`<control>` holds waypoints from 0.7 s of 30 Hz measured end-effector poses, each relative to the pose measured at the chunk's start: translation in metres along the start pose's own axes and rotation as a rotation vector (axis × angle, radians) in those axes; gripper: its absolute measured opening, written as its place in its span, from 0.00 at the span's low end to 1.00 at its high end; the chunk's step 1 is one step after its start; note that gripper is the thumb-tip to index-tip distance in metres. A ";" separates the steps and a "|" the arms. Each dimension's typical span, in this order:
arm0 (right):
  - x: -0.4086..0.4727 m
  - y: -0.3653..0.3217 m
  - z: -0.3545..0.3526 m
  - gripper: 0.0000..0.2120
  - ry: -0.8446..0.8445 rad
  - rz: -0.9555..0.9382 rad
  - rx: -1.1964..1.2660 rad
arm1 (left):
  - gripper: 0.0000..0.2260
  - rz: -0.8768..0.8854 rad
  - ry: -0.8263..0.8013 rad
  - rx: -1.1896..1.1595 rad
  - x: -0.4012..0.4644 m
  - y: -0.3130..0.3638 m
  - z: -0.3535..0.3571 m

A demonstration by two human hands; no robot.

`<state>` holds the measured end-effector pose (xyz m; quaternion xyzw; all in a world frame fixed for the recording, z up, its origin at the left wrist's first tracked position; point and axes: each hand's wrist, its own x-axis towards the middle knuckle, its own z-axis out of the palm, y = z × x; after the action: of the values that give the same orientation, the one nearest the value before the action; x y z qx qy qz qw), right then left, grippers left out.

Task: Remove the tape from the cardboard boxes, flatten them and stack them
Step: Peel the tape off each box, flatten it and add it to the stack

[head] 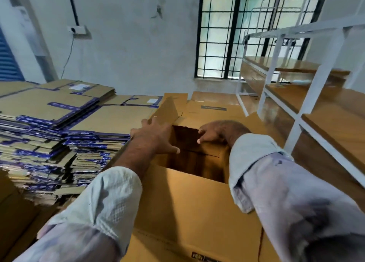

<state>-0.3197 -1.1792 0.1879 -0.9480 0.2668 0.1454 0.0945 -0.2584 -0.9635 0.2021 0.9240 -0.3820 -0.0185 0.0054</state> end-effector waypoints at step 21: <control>0.178 0.114 0.045 0.49 0.213 0.153 0.001 | 0.34 -0.055 0.057 0.021 0.027 0.013 0.010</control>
<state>-0.2457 -1.3478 0.0760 -0.9350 0.3467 0.0508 0.0547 -0.2485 -0.9917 0.1921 0.9342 -0.3565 0.0119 0.0064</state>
